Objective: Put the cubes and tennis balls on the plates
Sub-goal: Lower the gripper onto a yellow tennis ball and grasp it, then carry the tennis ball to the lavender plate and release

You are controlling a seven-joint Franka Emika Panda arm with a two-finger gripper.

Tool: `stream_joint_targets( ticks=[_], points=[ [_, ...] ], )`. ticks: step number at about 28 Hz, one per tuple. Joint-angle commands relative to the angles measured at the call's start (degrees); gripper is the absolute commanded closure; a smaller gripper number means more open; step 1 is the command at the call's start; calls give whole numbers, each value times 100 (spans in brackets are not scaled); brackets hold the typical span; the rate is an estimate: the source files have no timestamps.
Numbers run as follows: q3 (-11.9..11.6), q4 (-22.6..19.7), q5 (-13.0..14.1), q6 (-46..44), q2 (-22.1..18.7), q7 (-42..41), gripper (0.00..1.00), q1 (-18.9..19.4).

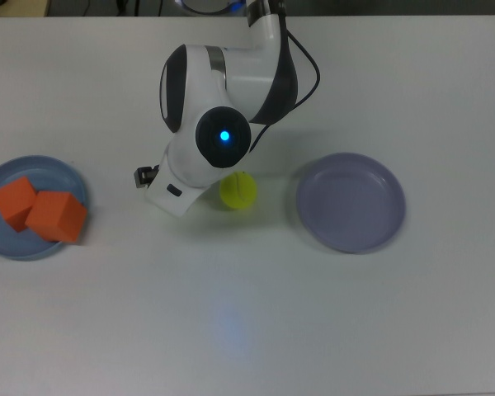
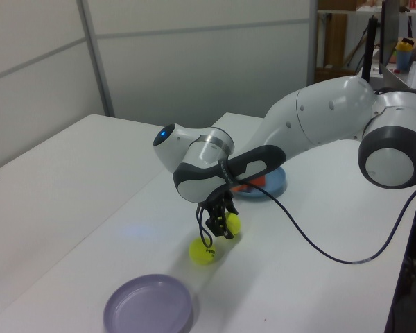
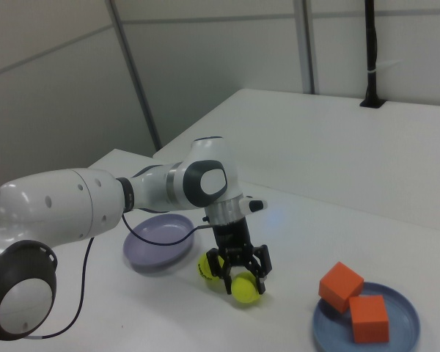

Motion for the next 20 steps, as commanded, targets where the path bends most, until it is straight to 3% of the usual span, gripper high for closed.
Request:
stream_joint_targets(
  ticks=[1, 6, 7, 11, 12, 20],
  points=[
    [24, -16, -27, 281, -52, 132, 100, 14],
    [226, 185, -27, 317, -104, 254, 100, 14],
    [427, 343, -36, 317, -113, 324, 100, 14],
    [771, 520, -36, 369, -174, 421, 100, 14],
    [963, 564, -36, 430, -262, 491, 100, 14],
    [1694, 564, -97, 510, -359, 913, 100, 50]
  ],
)
